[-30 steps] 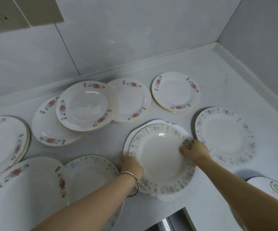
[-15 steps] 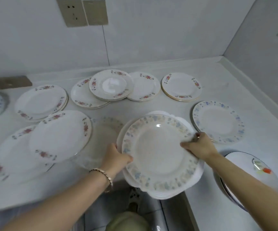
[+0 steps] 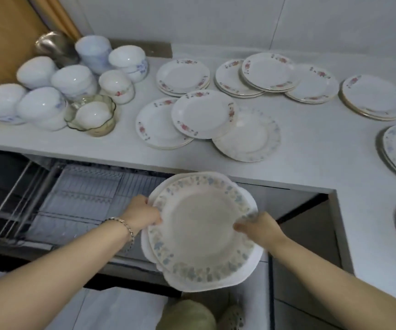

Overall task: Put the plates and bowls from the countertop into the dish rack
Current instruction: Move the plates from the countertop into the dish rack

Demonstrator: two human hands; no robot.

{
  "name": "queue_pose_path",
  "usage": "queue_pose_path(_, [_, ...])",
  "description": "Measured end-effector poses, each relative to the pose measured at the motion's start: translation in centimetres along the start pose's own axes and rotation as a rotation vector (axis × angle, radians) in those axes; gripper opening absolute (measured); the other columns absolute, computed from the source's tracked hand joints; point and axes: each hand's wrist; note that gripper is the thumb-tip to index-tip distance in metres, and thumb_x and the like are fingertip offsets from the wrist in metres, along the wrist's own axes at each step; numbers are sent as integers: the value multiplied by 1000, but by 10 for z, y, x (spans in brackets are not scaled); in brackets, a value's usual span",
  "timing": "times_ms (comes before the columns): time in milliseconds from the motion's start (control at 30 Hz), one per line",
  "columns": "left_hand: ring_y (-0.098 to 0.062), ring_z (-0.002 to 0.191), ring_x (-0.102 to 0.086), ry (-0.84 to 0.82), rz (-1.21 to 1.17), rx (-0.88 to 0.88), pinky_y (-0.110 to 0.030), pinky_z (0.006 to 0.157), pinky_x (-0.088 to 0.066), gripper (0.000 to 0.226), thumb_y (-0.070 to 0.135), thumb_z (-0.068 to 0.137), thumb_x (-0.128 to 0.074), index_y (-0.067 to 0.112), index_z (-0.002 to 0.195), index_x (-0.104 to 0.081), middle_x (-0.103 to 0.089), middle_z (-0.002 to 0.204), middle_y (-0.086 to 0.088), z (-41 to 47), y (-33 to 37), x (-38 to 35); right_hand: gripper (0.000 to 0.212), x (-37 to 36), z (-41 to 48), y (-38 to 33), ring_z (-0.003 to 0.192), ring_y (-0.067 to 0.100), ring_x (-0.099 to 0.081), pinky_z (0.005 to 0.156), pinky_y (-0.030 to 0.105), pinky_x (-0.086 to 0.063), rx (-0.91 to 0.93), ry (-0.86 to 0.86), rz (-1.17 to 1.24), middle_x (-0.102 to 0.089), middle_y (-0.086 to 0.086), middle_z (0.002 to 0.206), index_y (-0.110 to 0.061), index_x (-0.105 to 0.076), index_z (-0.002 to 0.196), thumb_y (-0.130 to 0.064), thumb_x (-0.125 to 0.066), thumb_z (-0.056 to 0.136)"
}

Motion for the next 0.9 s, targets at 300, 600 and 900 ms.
queue_pose_path(300, [-26, 94, -60, 28, 149, 96, -28, 70, -50, 42, -2, 73, -60, 7, 114, -59, -65, 108, -12, 128, -98, 101, 24, -169, 61, -65, 74, 9, -56, 58, 11, -48, -73, -41, 55, -54, -6, 79, -18, -44, 69, -6, -54, 87])
queue_pose_path(600, [-27, 98, -59, 66, 221, 63, -30, 79, -47, 40, -1, 80, -55, 7, 119, -53, -61, 111, -12, 285, -152, 134, 34, -289, 168, -95, 88, 28, -61, 72, 29, -51, -218, 17, -4, -58, 3, 79, 1, -54, 120, -14, -55, 90])
queue_pose_path(900, [-29, 112, -57, 14, 276, -51, -29, 82, -45, 44, -2, 84, -54, 10, 126, -49, -59, 121, -12, 385, -156, 83, 37, -331, 276, -57, 111, 33, -59, 90, 33, -50, -362, 228, 28, -63, 18, 119, -8, -58, 121, -11, -56, 85])
Point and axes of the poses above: each hand's wrist, its own z-axis towards the middle knuckle, its own x-axis out of the back of the hand, y = z × x
